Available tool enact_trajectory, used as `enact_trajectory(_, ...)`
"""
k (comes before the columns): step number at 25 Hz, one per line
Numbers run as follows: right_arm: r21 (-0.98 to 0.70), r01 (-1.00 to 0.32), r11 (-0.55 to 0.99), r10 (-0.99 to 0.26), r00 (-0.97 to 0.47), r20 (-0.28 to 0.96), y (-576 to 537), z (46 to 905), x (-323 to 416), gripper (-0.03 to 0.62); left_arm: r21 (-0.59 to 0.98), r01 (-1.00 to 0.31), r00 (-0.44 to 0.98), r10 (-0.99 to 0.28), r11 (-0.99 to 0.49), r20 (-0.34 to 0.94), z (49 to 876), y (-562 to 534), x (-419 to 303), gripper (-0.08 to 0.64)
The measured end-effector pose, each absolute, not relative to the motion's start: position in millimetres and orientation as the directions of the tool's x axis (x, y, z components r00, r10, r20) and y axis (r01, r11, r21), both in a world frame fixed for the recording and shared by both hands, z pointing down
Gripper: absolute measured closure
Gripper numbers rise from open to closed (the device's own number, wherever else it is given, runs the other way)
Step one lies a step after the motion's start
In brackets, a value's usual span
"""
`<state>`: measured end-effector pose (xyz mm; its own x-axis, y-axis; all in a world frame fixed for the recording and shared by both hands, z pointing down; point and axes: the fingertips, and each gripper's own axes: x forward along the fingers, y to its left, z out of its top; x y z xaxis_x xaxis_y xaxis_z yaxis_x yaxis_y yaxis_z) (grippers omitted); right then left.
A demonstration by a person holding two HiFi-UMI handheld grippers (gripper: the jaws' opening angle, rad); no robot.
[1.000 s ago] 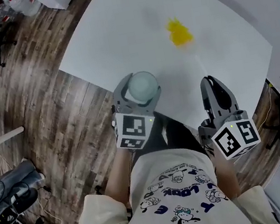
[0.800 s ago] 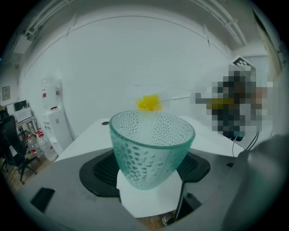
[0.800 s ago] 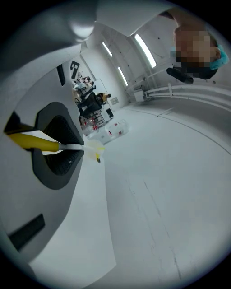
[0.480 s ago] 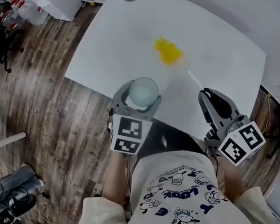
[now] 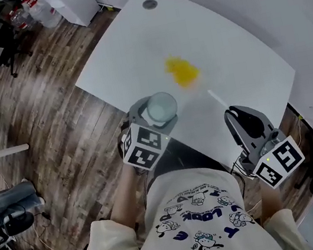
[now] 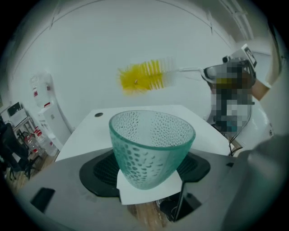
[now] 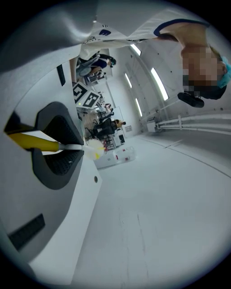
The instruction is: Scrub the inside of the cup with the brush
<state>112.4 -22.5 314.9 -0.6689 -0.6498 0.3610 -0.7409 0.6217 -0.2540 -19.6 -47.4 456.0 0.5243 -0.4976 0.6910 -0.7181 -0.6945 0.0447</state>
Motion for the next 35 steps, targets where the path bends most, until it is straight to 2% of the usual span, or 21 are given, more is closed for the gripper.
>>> enact_trajectory(11,-0.263,-0.63,0.731,-0.51,-0.76,0.403,-10.6,316.8,106.8,0.548,-0.016,-0.681,0.455,-0.44,-0.733,0.775,464.4,-54.3,-23.6,0.187)
enact_trajectory(35,-0.123,-0.477,0.87,-0.346,-0.77,0.536,-4.3,324.1,86.1,0.548,-0.093,-0.64,0.368,-0.411,-0.762,0.834,469.1,-61.7,-43.5,0.187)
